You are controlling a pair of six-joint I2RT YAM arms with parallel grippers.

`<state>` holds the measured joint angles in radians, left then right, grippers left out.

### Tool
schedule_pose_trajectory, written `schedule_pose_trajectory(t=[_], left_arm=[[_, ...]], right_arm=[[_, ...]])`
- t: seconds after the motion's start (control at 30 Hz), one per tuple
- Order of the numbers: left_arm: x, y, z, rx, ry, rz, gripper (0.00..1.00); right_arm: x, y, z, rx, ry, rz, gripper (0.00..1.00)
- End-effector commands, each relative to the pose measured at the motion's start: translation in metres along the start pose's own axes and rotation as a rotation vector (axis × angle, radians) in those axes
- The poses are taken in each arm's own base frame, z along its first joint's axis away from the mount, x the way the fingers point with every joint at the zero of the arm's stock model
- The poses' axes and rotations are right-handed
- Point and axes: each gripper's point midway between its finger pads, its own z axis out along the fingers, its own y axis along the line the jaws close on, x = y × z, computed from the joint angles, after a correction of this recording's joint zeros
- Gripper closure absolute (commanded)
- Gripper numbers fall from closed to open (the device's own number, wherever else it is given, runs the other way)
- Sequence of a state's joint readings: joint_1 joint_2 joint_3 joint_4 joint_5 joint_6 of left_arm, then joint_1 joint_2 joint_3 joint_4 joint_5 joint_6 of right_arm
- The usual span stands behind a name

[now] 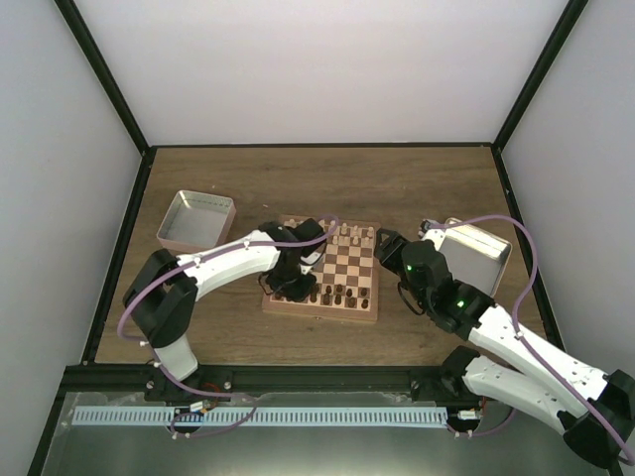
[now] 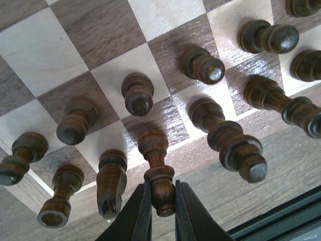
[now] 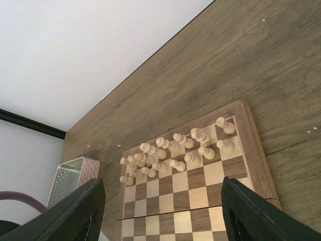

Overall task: Set up the chess pieces on the board
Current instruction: Place the chess piece on the chessboard, then reset both arms

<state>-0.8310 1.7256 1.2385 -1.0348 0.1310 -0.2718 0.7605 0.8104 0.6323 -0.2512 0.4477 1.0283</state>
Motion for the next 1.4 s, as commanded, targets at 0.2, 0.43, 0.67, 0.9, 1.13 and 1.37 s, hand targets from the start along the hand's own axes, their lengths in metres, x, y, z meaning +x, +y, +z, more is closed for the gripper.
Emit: schedule_pose_trajectory(t=[0.2,0.43,0.67,0.9,1.13,1.37], left_arm=[[-0.012,-0.001,-0.008,-0.018,-0.025,0.028,0.80],[-0.016,-0.002,-0.013,-0.020,-0.047,0.028,0.84],[-0.021,-0.007,-0.026,0.004,-0.089,0.026,0.80],[-0.027,-0.009,-0.043,0.023,-0.153,0.017,0.73],[-0.052,0.006,-0.101,-0.023,-0.422,-0.054,0.67],[-0.044,0.035,-0.184,-0.031,-0.939,-0.167,0.53]], right_arm=[[-0.004,0.005,-0.001,-0.028,-0.012,0.011,0.35],[-0.003,0.003,-0.001,-0.025,-0.011,0.009,0.35],[-0.003,0.003,-0.002,-0.026,-0.010,0.002,0.35],[-0.004,0.001,-0.004,-0.021,-0.014,-0.004,0.35],[-0.005,-0.001,-0.008,-0.020,-0.015,-0.049,0.35],[-0.010,-0.018,-0.016,0.042,-0.038,-0.233,0.26]])
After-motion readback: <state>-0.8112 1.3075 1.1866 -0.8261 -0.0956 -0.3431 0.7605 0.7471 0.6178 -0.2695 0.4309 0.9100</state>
